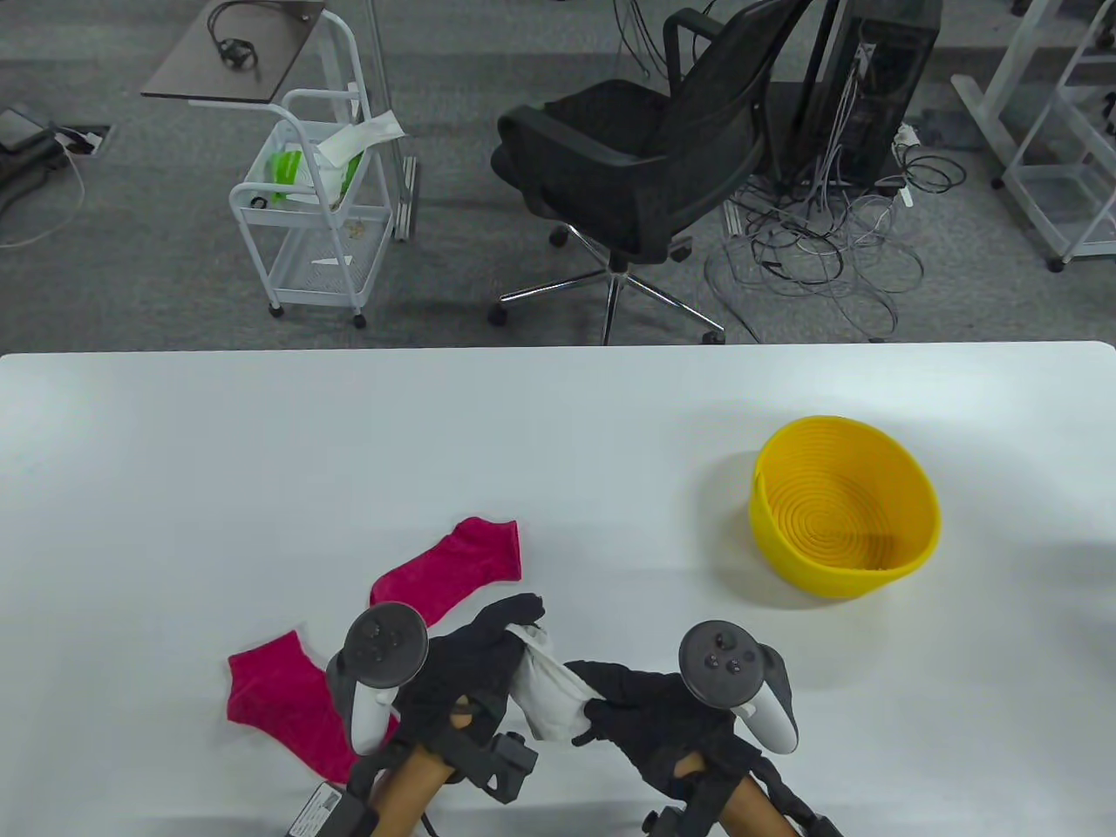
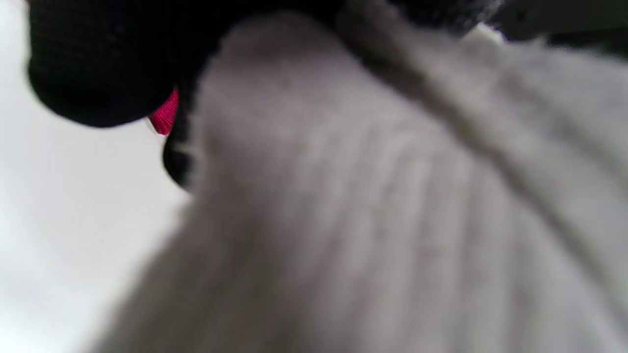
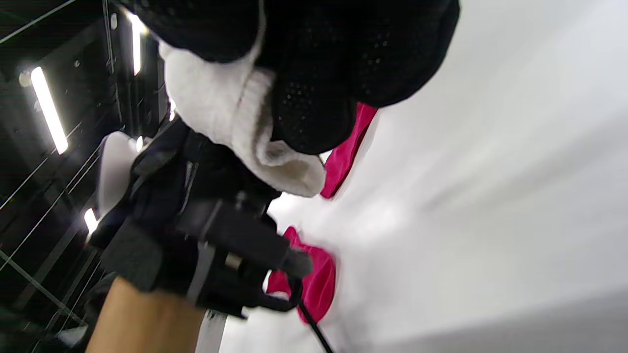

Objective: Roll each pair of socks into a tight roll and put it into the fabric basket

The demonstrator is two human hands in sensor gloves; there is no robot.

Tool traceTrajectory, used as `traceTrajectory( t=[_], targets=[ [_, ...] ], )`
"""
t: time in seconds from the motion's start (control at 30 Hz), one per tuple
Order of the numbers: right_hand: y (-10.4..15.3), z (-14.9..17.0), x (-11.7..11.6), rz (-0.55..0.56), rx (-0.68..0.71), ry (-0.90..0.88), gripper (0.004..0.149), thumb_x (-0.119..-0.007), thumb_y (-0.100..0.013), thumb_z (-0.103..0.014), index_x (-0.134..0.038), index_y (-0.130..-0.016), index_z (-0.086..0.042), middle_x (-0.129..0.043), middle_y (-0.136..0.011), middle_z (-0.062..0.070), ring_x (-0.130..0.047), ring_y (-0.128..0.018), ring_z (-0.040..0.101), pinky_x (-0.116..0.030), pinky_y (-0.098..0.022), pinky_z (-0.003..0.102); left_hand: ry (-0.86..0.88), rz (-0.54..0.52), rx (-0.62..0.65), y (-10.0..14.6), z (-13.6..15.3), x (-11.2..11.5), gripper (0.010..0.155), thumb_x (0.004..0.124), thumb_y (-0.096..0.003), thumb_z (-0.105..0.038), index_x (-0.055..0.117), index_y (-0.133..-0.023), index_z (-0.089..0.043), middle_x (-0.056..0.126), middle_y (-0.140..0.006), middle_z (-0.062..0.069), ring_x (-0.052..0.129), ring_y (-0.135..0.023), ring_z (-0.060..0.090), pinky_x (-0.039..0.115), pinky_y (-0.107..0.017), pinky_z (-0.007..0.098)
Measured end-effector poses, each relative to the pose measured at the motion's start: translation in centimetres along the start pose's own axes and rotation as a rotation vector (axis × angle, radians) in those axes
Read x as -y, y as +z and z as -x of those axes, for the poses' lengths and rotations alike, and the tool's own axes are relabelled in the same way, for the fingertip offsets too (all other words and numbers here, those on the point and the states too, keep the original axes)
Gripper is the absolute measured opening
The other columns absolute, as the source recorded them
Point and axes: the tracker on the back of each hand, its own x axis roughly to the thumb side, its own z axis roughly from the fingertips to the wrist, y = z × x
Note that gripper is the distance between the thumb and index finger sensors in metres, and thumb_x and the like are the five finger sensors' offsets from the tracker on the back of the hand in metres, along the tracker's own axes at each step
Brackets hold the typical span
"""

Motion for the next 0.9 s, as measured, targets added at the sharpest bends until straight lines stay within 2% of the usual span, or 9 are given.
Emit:
traceTrajectory(
  t=[0.1, 0.17, 0.37, 0.43, 0.6, 0.63, 0.73, 0.8, 0.9],
  targets=[
    [0.0, -0.1, 0.1, 0.035, 0.027, 0.075, 0.046, -0.077, -0.046, -0.036, -0.072, -0.091, -0.028, -0.093, -0.085, -0.007, -0.100, -0.071, 0.011, -0.080, -0.059, 0.042, 0.032, 0.027, -0.022, 0.0, 0.1, -0.2, 0.046, 0.078, -0.0408, -0.035, 0.088, -0.084, -0.024, 0.108, -0.060, 0.007, 0.116, -0.030, 0.021, 0.095, -0.024, 0.044],
    [0.0, 0.1, 0.2, 0.007, 0.022, 0.052, 0.045, -0.078, -0.046, -0.036, -0.073, -0.090, -0.030, -0.093, -0.086, -0.008, -0.098, -0.073, 0.011, -0.079, -0.060, 0.042, 0.082, 0.038, -0.044, -0.1, 0.3, -0.2, 0.046, 0.079, -0.0403, -0.035, 0.089, -0.083, -0.022, 0.109, -0.059, 0.008, 0.117, -0.029, 0.021, 0.096, -0.023, 0.043],
    [-0.5, 0.8, 0.4, -0.030, -0.020, 0.055, 0.041, -0.079, -0.045, -0.036, -0.075, -0.085, -0.038, -0.082, -0.094, -0.011, -0.087, -0.081, 0.012, -0.074, -0.063, 0.045, 0.260, 0.094, -0.014, -0.1, 0.2, -0.1, 0.045, 0.081, -0.0397, -0.034, 0.090, -0.081, -0.020, 0.111, -0.057, 0.007, 0.119, -0.036, 0.023, 0.097, -0.028, 0.044],
    [-0.6, 1.3, 0.9, 0.022, -0.044, 0.064, 0.041, -0.078, -0.045, -0.036, -0.077, -0.085, -0.037, -0.081, -0.094, -0.011, -0.087, -0.082, 0.012, -0.075, -0.062, 0.046, 0.333, 0.090, -0.005, 0.0, -0.2, -0.3, 0.044, 0.081, -0.0393, -0.035, 0.091, -0.079, -0.019, 0.112, -0.055, 0.006, 0.120, -0.037, 0.023, 0.096, -0.028, 0.045],
    [-0.7, 2.1, 1.5, 0.158, -0.129, 0.106, 0.041, -0.077, -0.044, -0.037, -0.076, -0.085, -0.037, -0.087, -0.091, -0.008, -0.095, -0.078, 0.013, -0.080, -0.059, 0.045, 0.455, 0.253, 0.042, -0.2, -0.4, 0.4, 0.042, 0.080, -0.0408, -0.035, 0.092, -0.078, -0.022, 0.112, -0.051, -0.001, 0.116, -0.047, 0.018, 0.089, -0.040, 0.047],
    [-0.7, 2.3, 1.9, 0.173, -0.135, 0.084, 0.040, -0.076, -0.044, -0.038, -0.076, -0.085, -0.037, -0.089, -0.090, -0.008, -0.097, -0.076, 0.012, -0.082, -0.058, 0.044, 0.467, 0.276, 0.029, -0.1, -0.3, 0.5, 0.042, 0.080, -0.0407, -0.034, 0.092, -0.078, -0.020, 0.112, -0.051, -0.001, 0.115, -0.049, 0.018, 0.087, -0.042, 0.048],
    [-0.2, 2.7, 2.6, 0.242, -0.141, -0.062, 0.040, -0.078, -0.044, -0.037, -0.077, -0.084, -0.037, -0.092, -0.087, -0.008, -0.101, -0.073, 0.011, -0.084, -0.057, 0.042, 0.443, 0.237, 0.033, -0.2, -0.1, 0.7, 0.043, 0.081, -0.0405, -0.034, 0.092, -0.080, -0.023, 0.112, -0.054, -0.006, 0.115, -0.054, 0.015, 0.087, -0.044, 0.048],
    [0.0, 2.8, 2.9, 0.224, -0.114, -0.166, 0.040, -0.079, -0.044, -0.038, -0.077, -0.084, -0.038, -0.091, -0.088, -0.010, -0.100, -0.075, 0.010, -0.084, -0.059, 0.041, 0.395, 0.211, 0.034, -0.2, 0.1, 0.9, 0.043, 0.081, -0.0403, -0.034, 0.092, -0.081, -0.028, 0.111, -0.058, -0.006, 0.113, -0.057, 0.017, 0.086, -0.046, 0.049],
    [0.1, 3.1, 3.3, 0.184, -0.080, -0.281, 0.040, -0.079, -0.045, -0.038, -0.076, -0.084, -0.041, -0.089, -0.091, -0.014, -0.098, -0.079, 0.007, -0.082, -0.063, 0.039, 0.344, 0.214, 0.048, -0.2, 0.0, 1.1, 0.042, 0.083, -0.0399, -0.032, 0.094, -0.081, -0.029, 0.111, -0.063, -0.005, 0.112, -0.060, 0.022, 0.084, -0.046, 0.052]
  ],
)
